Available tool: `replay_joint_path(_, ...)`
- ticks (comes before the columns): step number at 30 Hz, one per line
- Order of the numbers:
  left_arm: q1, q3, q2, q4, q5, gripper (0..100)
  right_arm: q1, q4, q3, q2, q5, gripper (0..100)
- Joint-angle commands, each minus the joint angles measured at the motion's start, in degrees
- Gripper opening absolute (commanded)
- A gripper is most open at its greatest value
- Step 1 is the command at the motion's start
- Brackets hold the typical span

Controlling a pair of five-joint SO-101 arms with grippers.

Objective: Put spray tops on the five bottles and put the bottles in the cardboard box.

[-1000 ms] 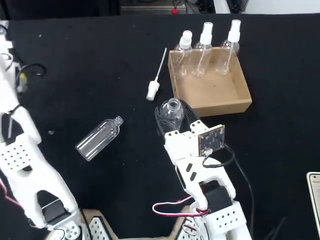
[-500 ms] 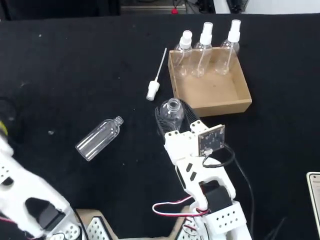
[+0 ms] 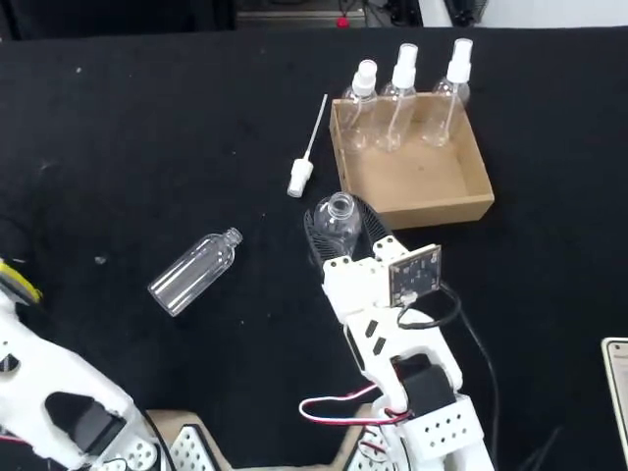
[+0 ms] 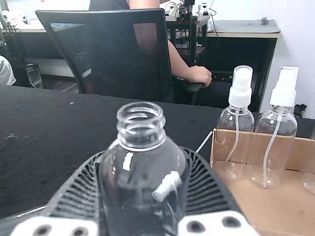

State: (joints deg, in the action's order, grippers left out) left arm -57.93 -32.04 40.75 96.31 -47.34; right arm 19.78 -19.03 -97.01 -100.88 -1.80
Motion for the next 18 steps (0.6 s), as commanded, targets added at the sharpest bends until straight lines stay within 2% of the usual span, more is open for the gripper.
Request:
replay_joint_path(1, 0.3, -4.1, -3.1, 3.4, -7.3, 26, -0.5, -0.3, 0.2, -0.9, 0.5, 1.8)
replay_joint_path(3, 0.3, -3.3, -2.9, 4.5, -9.9, 26, -0.5, -0.3, 0.2, -0.9, 0.5, 1.8)
replay_joint_path(18, -3.6, -2.7, -1.0, 3.4, -13.4, 26, -0.5, -0.3, 0.2, -0.9, 0.5, 1.8)
